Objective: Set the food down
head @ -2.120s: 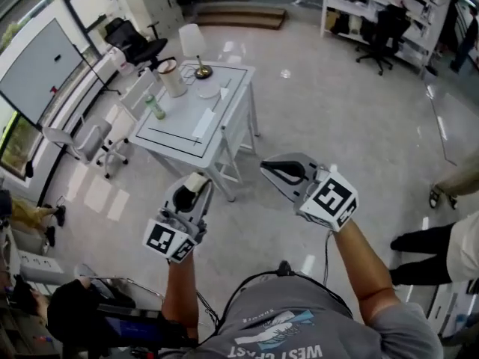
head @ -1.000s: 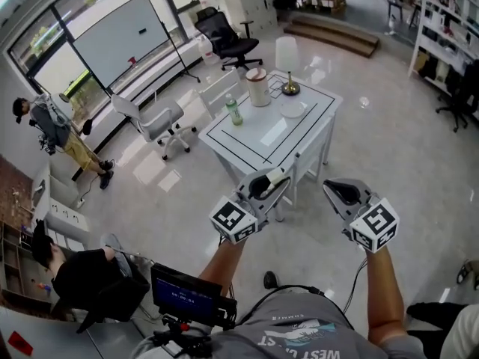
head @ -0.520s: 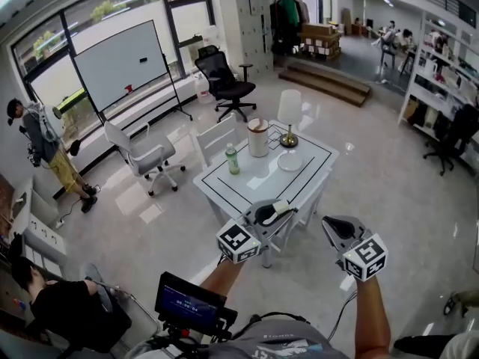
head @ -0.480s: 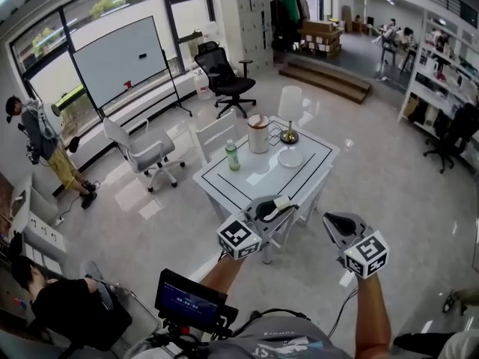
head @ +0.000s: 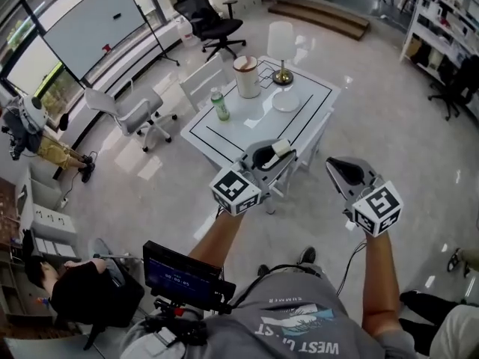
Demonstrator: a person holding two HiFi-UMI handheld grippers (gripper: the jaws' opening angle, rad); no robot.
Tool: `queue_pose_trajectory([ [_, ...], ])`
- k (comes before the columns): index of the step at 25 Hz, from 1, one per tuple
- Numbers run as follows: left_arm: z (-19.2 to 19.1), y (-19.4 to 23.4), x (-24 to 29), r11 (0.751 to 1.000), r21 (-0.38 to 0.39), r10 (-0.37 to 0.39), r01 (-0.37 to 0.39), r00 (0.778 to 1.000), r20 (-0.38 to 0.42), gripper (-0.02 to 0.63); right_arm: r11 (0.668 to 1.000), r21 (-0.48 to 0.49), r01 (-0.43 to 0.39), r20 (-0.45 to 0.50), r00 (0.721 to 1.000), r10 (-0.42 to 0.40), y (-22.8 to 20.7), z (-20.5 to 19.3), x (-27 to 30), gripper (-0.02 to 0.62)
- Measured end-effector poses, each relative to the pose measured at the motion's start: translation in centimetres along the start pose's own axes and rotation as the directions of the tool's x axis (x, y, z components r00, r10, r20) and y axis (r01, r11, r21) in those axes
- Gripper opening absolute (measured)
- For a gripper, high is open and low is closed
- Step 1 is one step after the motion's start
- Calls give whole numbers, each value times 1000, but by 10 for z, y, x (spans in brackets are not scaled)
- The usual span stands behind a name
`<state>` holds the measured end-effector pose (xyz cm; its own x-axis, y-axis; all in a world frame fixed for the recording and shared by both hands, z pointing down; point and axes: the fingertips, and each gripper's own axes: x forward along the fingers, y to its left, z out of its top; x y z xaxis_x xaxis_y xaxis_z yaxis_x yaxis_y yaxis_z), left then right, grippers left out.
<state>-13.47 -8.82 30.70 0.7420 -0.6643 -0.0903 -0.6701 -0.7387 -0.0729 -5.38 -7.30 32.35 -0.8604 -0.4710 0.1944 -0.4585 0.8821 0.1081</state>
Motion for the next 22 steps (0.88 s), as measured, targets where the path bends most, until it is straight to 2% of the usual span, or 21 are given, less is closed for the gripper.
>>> queue_pose_trajectory([
  [7, -4, 13, 61, 999, 7, 48, -48, 998, -29, 98, 999, 15, -51, 11, 999, 50, -66, -12, -5, 6],
  [12, -27, 35, 101, 995, -5, 95, -95, 995, -13, 98, 996, -10, -90, -12, 996, 90, -111, -31, 9, 6],
  [16, -31, 41, 123, 990, -8, 144, -144, 990, 8, 98, 988, -45, -147, -50, 988, 145, -130, -32, 14, 6],
  [22, -22, 42, 140, 986, -17, 168, -168, 986, -2, 98, 984, -41, -171, -64, 984, 169, -145, -20, 5, 6],
])
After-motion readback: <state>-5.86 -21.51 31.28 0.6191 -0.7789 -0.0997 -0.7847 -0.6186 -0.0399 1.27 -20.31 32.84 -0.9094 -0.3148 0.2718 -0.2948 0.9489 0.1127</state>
